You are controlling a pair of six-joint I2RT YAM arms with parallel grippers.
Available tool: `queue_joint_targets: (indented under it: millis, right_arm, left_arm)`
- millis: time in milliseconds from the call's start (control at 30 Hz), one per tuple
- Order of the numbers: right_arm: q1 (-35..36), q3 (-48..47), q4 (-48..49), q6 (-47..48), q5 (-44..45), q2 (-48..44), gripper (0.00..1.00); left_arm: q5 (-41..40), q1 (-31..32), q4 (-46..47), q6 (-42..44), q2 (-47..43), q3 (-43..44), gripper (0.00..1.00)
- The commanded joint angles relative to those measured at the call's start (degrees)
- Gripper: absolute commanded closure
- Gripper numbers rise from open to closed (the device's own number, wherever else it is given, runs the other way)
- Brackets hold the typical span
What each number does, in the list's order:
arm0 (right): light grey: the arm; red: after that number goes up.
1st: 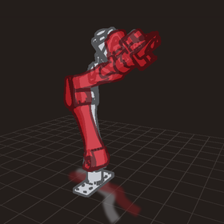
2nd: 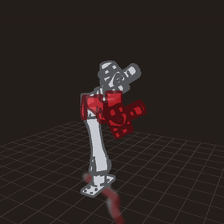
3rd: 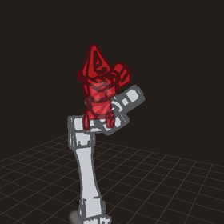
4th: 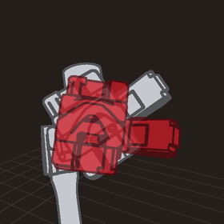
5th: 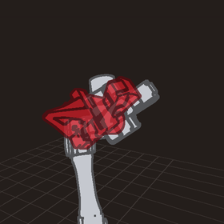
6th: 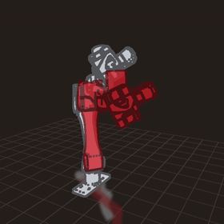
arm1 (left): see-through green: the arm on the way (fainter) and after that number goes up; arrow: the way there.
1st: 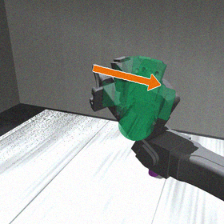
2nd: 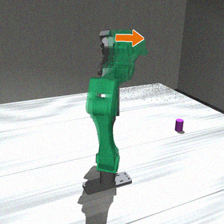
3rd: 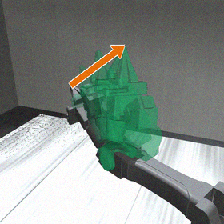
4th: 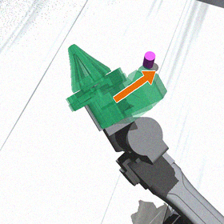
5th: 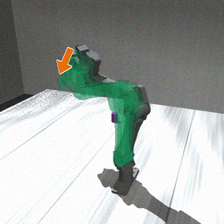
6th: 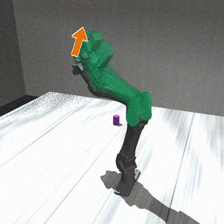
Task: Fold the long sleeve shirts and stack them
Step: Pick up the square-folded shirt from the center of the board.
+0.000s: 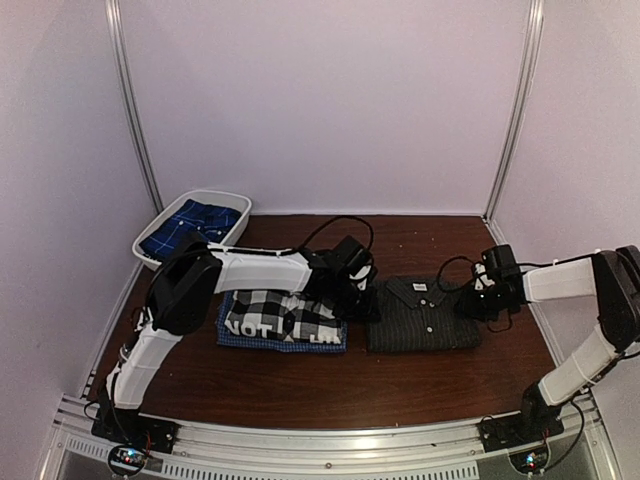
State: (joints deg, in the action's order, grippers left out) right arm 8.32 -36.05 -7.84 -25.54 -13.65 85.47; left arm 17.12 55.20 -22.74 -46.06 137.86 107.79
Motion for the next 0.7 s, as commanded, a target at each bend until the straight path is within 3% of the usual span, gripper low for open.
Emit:
queue_joint_targets:
  millis: [0, 33, 133, 367, 667]
  right_arm:
    - [0.90, 0.57, -0.24, -0.47, -2.85, 0.54, 0.79]
    - [0.99, 0.32, -0.62, -0.51, -2.89, -0.08, 0.84]
    - [1.00, -0.92, -2.83, -0.62, -2.48, -2.99, 1.00]
    - [2.41, -5.85, -8.13, -2.10, -3.67, -12.18, 1.00]
    - [9.97, -14.67, -11.48, -7.34, -3.97, -16.78, 1.00]
  left_arm:
    - [2.67, 0.52, 1.82, -0.63, 0.97, 3.03, 0.95]
    - [2.79, 0.52, 2.04, -0.75, 0.55, 3.48, 1.00]
    - [2.63, 0.52, 2.10, -0.17, -1.32, 5.07, 1.00]
    - [1.65, -0.19, 0.11, 1.03, -9.14, 4.14, 1.00]
    - [2.19, -3.03, -1.11, 2.14, -22.29, -7.27, 1.00]
